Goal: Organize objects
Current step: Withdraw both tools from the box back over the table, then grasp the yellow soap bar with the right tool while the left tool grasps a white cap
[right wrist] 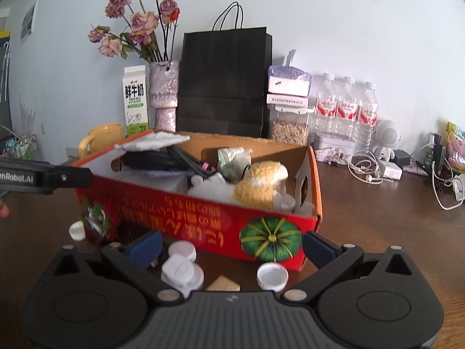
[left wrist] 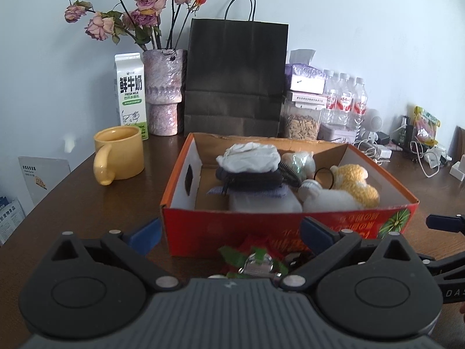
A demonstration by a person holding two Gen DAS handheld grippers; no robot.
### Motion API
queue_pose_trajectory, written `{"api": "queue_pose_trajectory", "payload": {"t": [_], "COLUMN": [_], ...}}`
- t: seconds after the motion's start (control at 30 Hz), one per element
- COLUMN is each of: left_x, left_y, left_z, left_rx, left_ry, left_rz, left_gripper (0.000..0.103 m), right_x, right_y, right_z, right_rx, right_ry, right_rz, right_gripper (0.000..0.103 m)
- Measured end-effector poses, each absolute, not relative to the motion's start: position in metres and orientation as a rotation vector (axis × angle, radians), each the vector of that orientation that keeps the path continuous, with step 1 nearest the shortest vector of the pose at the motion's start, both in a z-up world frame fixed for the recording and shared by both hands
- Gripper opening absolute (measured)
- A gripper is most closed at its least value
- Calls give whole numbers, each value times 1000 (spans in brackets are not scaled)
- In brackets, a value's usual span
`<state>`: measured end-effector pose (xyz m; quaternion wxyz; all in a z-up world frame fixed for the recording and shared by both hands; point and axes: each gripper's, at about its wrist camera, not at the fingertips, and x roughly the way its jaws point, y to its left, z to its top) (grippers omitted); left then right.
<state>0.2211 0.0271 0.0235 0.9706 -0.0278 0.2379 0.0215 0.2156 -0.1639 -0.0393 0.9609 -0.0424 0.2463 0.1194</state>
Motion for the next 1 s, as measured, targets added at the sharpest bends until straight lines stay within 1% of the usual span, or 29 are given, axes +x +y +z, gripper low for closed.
{"api": "queue_pose_trajectory", "payload": {"t": [0.37,1.0], "left_x": [200,201], "left_y": [44,48], "left_z": [5,-20], "left_rx": [-42,-49], "left_ry": [545,610], "left_rz": [60,48], "left_gripper": [103,103], "right_x": [199,218], "right_y": [-171,-176], "right_z": [-64,-74], "right_rx": [-129,-83], "right_ry": [618,698], "right_rz": [259,272], "right_gripper": [103,103]}}
